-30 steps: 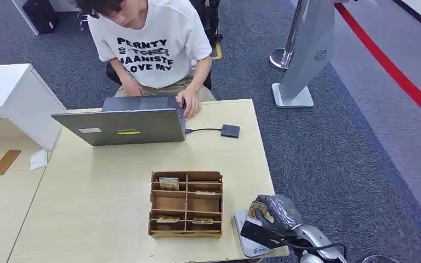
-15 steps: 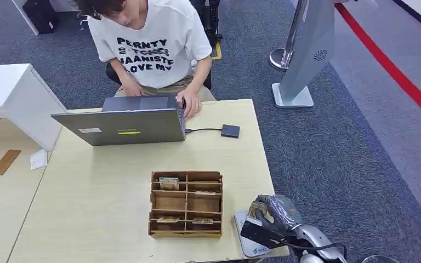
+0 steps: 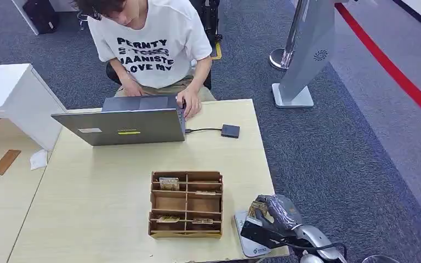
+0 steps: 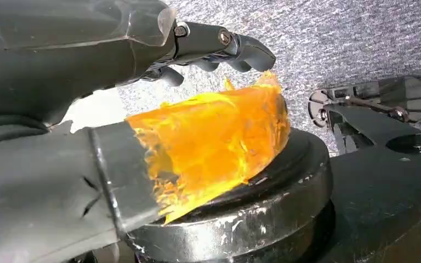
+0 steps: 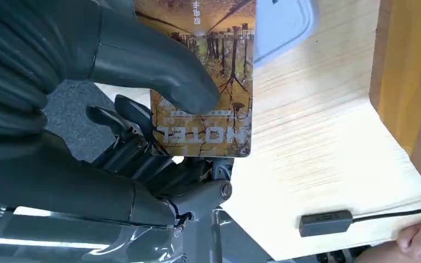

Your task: Pass the card to the sensor for recognition and then transmit it.

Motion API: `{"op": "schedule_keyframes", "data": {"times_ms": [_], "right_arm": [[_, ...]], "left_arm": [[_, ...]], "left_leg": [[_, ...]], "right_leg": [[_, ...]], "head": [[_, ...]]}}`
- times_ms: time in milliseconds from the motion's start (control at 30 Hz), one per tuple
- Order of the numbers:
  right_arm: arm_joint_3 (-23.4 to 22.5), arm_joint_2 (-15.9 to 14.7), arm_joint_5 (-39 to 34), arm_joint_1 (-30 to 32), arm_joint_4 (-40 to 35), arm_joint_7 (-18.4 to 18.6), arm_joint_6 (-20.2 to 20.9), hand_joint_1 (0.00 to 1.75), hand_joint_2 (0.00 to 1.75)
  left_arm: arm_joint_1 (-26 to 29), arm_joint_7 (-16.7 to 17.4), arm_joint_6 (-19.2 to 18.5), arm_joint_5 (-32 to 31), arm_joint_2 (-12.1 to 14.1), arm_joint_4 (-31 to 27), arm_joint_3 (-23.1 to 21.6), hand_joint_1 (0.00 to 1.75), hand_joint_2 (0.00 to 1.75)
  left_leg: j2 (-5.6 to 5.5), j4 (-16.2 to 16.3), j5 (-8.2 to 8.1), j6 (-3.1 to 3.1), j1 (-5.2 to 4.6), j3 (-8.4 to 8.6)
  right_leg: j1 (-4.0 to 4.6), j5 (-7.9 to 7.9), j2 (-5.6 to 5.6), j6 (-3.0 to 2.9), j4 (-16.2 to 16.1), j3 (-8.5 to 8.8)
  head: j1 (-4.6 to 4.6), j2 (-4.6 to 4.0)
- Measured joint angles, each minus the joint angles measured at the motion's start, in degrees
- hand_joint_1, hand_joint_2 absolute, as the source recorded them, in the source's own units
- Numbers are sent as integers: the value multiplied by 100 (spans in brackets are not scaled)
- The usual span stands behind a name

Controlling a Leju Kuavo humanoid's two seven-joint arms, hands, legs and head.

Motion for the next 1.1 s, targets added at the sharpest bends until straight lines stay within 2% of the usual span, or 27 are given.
{"op": "schedule_keyframes", "data": {"times_ms": [1100], "right_arm": [[-2,2,-17,27,-7,7,-54,175,175]], "left_arm": [[1,0,15,44,0,0,0,0,0]], "left_leg": [[0,0,0,0,0,1]], "right_leg": [[0,0,0,0,-1,1]], "head": [[0,0]]}}
